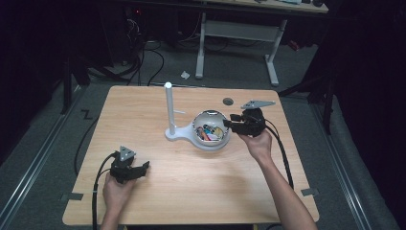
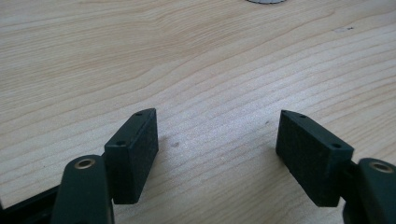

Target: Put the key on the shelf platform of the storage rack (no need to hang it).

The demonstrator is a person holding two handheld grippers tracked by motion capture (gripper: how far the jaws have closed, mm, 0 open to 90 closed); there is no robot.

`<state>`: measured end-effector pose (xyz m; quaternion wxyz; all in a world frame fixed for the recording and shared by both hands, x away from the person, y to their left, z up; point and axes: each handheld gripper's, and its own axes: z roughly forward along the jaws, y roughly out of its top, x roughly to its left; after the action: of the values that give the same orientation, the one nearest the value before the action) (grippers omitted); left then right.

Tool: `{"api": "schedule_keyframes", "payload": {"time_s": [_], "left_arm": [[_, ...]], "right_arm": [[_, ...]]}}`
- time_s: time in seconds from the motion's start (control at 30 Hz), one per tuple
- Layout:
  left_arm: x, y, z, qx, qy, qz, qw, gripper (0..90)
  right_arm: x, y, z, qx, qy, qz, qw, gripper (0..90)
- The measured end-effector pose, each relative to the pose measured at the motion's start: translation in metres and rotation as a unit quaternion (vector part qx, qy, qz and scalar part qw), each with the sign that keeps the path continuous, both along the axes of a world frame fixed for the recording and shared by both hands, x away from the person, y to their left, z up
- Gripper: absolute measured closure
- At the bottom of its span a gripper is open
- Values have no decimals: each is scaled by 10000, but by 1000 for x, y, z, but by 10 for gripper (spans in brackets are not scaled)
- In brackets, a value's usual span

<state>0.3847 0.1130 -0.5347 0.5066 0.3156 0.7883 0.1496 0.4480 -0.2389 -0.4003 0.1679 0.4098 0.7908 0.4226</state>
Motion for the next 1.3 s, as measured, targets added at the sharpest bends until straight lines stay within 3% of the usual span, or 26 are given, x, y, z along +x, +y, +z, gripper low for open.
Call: {"api": "schedule_keyframes", "payload": {"time_s": [0.23, 0.37, 0.6, 0.87, 1.03, 1.1, 1.3], "left_arm": [[0, 0, 0, 12, -3, -4, 10000, 300], [0, 0, 0, 6, -1, 1, 10000, 300], [0, 0, 0, 7, -2, -1, 10000, 300], [0, 0, 0, 15, -5, -2, 10000, 300], [0, 0, 0, 13, -4, -5, 10000, 300], [0, 0, 0, 12, -4, -1, 10000, 300], [0, 0, 0, 5, -2, -1, 10000, 302]], "right_arm": [[-8, -12, 7, 45, -51, -93, 9999, 552], [-14, -25, 8, 186, -101, -261, 9994, 545], [-27, -45, 13, 229, -171, -468, 9985, 535], [-45, -71, 8, 377, -150, -738, 9964, 528], [-56, -78, 10, 224, -208, -817, 9962, 524], [-61, -80, 10, 301, -273, -827, 9957, 525], [-71, -91, 0, 400, -189, -945, 9945, 524]]}}
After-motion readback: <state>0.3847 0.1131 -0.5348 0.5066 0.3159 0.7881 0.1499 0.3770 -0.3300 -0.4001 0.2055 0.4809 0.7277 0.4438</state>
